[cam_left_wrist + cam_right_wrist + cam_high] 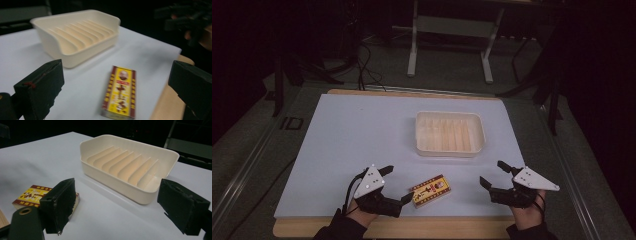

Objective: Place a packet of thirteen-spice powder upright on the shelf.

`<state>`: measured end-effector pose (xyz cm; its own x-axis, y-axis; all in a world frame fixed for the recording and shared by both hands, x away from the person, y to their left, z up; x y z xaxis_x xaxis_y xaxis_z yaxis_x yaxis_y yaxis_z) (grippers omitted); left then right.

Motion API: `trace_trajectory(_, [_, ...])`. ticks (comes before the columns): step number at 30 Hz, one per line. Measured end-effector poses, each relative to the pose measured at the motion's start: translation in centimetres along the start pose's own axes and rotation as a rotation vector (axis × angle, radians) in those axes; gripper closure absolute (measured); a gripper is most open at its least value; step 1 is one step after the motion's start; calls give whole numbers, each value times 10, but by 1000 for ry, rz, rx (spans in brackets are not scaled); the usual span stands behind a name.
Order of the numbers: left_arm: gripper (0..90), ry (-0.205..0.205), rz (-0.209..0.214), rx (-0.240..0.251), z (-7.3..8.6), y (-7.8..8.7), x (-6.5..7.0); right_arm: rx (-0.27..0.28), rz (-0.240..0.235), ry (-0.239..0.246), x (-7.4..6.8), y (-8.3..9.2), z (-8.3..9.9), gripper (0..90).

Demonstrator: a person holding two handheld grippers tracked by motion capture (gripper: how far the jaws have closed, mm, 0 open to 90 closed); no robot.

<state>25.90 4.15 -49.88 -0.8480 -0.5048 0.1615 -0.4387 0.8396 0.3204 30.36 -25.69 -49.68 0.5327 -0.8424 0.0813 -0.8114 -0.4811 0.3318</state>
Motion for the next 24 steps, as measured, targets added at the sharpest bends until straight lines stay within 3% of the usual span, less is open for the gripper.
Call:
trace_trajectory(7, [12, -20, 32, -69, 0, -15, 6, 33, 5, 11, 0, 3, -4, 151])
trace_trajectory(24, [12, -37, 73, -162, 3, -57, 11, 7, -22, -16, -3, 1, -1, 152])
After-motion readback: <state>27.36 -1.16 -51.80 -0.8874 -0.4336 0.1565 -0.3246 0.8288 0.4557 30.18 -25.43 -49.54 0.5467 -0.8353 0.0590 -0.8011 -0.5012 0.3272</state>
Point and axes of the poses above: each handheld gripper's, and its own axes: y roughly backward along the jaws, z roughly out of its underside, x roughly to its right, the point moved 8 cm from there along -y, roughly forward along the jaws, and after that the axes turned 9 degrees about z, right-handed, at the moved point
